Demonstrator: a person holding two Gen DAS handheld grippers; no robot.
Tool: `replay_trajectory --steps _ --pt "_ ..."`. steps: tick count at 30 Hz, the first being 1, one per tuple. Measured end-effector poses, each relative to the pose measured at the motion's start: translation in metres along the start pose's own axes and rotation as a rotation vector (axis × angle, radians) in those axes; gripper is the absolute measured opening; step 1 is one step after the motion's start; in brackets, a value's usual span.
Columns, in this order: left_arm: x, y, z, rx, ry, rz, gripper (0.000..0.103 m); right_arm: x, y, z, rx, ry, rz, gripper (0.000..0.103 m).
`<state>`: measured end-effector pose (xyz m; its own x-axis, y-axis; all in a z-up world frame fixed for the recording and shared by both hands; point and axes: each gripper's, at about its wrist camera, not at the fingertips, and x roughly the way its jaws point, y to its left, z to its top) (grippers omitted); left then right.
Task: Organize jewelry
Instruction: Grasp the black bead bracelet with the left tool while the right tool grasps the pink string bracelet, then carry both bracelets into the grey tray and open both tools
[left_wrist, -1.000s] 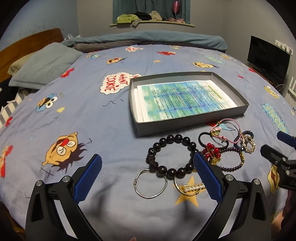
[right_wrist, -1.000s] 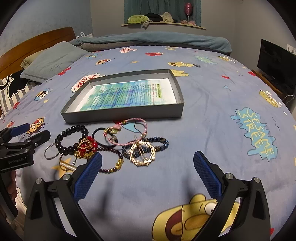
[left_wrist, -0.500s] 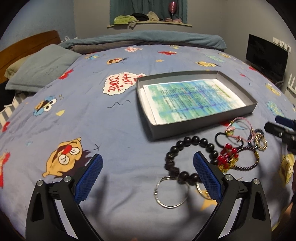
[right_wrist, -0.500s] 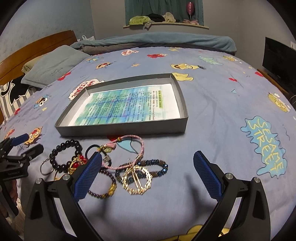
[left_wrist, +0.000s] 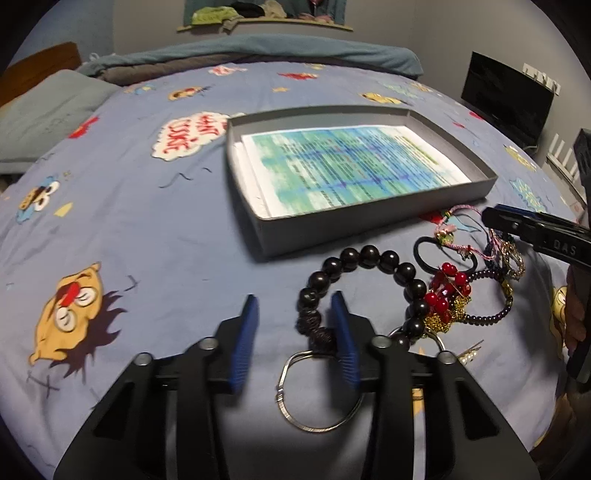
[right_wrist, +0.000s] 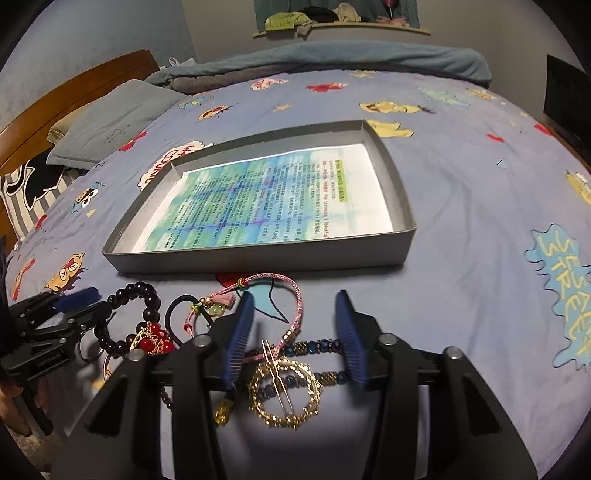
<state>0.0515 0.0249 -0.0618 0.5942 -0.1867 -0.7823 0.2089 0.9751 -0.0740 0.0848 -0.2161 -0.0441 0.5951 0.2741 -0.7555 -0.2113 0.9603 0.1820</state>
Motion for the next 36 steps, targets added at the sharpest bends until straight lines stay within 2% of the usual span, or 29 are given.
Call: replay_trajectory --steps 3,5,8,13,20,25,28,36 --pt "0.006 -0.003 0.002 0.009 0.015 -0.016 0.036 0.008 -0.001 0.002 0.009 0.011 0.005 0.038" --pt "0.010 -0.003 0.003 0.006 0.023 -0.033 0.033 0.014 -0.001 0.003 0.010 0.021 0.012 0.028" --pt "0.018 -0.003 0.004 0.004 0.035 -0.047 0.029 0.017 0.000 0.003 -0.004 0.024 0.012 0.021" --pt "0.029 -0.004 0.003 0.048 0.014 -0.027 0.020 0.018 0.002 0.004 -0.015 0.013 0.020 0.005" --pt "0.011 -0.006 0.003 0.058 -0.055 -0.017 0.015 -0.008 0.011 0.007 -0.051 -0.060 0.043 0.003" --pt "-0.022 -0.012 0.009 0.095 -0.140 -0.011 0.015 -0.036 0.021 0.014 -0.088 -0.140 0.056 0.003" --pt "-0.042 -0.015 0.016 0.106 -0.183 -0.022 0.015 -0.045 0.025 0.017 -0.100 -0.159 0.057 0.003" --pt "-0.068 -0.011 0.036 0.106 -0.238 -0.019 0.015 -0.076 0.032 0.034 -0.129 -0.230 0.059 0.003"
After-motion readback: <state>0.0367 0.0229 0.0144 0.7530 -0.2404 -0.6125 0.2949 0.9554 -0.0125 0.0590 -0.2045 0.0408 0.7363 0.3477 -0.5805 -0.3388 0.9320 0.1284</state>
